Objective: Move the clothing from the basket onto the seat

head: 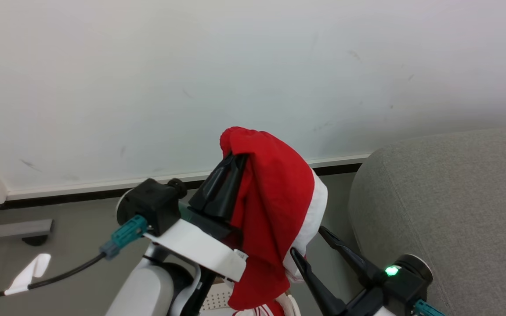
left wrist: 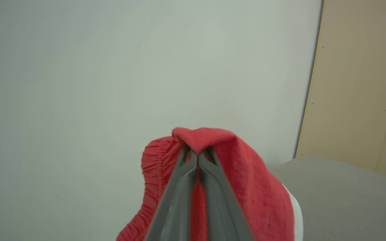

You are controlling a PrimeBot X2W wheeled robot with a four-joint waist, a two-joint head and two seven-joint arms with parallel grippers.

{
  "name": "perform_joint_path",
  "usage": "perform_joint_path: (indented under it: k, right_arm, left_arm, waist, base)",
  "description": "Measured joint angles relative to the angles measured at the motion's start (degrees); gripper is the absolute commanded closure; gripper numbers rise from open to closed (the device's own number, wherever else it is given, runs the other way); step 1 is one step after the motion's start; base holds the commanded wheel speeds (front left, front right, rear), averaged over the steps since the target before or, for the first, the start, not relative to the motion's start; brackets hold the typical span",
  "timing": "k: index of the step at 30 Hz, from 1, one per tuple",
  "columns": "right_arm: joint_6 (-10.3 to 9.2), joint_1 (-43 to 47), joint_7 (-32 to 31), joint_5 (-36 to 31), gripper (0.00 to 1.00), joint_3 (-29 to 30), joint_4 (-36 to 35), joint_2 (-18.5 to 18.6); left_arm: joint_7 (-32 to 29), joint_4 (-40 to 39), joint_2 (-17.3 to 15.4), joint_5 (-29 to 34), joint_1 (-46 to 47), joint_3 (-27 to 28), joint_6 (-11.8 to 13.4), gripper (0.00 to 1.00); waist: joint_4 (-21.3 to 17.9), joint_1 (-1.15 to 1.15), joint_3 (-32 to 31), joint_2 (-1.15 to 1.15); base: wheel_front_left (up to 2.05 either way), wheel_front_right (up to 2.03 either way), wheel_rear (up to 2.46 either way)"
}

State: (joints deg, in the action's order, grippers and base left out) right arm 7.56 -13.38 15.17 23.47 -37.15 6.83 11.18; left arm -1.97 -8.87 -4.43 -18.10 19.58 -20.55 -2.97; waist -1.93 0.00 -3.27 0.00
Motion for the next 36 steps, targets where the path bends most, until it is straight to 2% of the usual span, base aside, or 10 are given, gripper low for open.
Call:
perform_joint_path:
  k: [6,14,15,16,20,31,32,33,34,36]
  right_arm:
    - [-0.01,-6.0,0.0,1.0,0.0,-2.8,6.7,-2.8]
    - [-0.01,-15.7,0.0,2.9,0.0,-6.0,19.5,-6.1]
    - [-0.01,-16.5,0.0,4.6,0.69,-6.8,20.5,-6.3]
    - [-0.01,-17.0,0.0,6.4,1.0,-7.8,21.2,-6.4]
    - [-0.01,-18.7,0.0,11.6,1.0,-9.6,21.1,-6.8]
    - [-0.01,-19.2,0.0,14.9,1.0,-9.5,20.5,-5.7]
    - [-0.01,-19.2,0.0,14.9,1.0,-9.2,20.4,-5.7]
    - [-0.01,-19.1,0.0,14.9,1.0,-8.9,20.3,-5.6]
    - [-0.01,-19.1,0.0,14.9,1.0,-8.7,20.2,-5.6]
    - [-0.01,-18.9,0.0,14.9,1.0,-8.5,20.0,-5.6]
  left_arm:
    - [0.4,1.5,0.5,-0.3,1.4,-2.0,0.0,1.0]
    - [0.6,3.3,0.9,-1.1,2.8,-4.2,0.0,1.0]
    - [0.6,3.6,0.9,-1.2,2.9,-4.4,0.0,1.0]
    - [0.7,4.1,1.0,-1.3,2.9,-4.6,0.0,1.0]
    - [1.3,5.2,1.0,-1.5,3.2,-4.7,0.3,1.0]
    - [2.1,6.9,0.6,-1.6,3.4,-4.5,0.8,1.0]
    - [2.1,7.0,0.5,-1.7,3.4,-4.5,1.0,0.66]
    - [2.1,7.1,0.5,-1.7,3.3,-4.5,1.0,0.11]
    - [2.1,7.2,0.4,-1.7,3.3,-4.6,1.0,0.0]
    - [2.1,7.3,0.3,-1.7,3.2,-4.6,1.1,0.0]
  waist:
    - [0.9,0.0,0.4,0.0]
    - [1.7,0.0,0.7,0.0]
    - [1.8,0.0,0.7,0.0]
    - [2.0,0.0,0.6,0.0]
    - [2.4,0.0,0.4,0.0]
    - [1.9,0.0,0.0,0.0]
    - [1.9,0.0,0.0,0.0]
    - [1.8,0.0,0.0,0.0]
    - [1.8,0.0,0.0,0.0]
    - [1.8,0.0,-0.1,0.0]
  base:
    - [0.0,0.0,0.0]
    - [0.0,0.0,0.0]
    - [0.0,0.0,0.0]
    - [0.0,0.0,0.0]
    - [0.0,0.0,0.0]
    - [0.0,0.0,0.0]
    - [0.0,0.0,0.0]
    - [0.0,0.0,0.0]
    - [0.0,0.0,0.0]
    - [0.0,0.0,0.0]
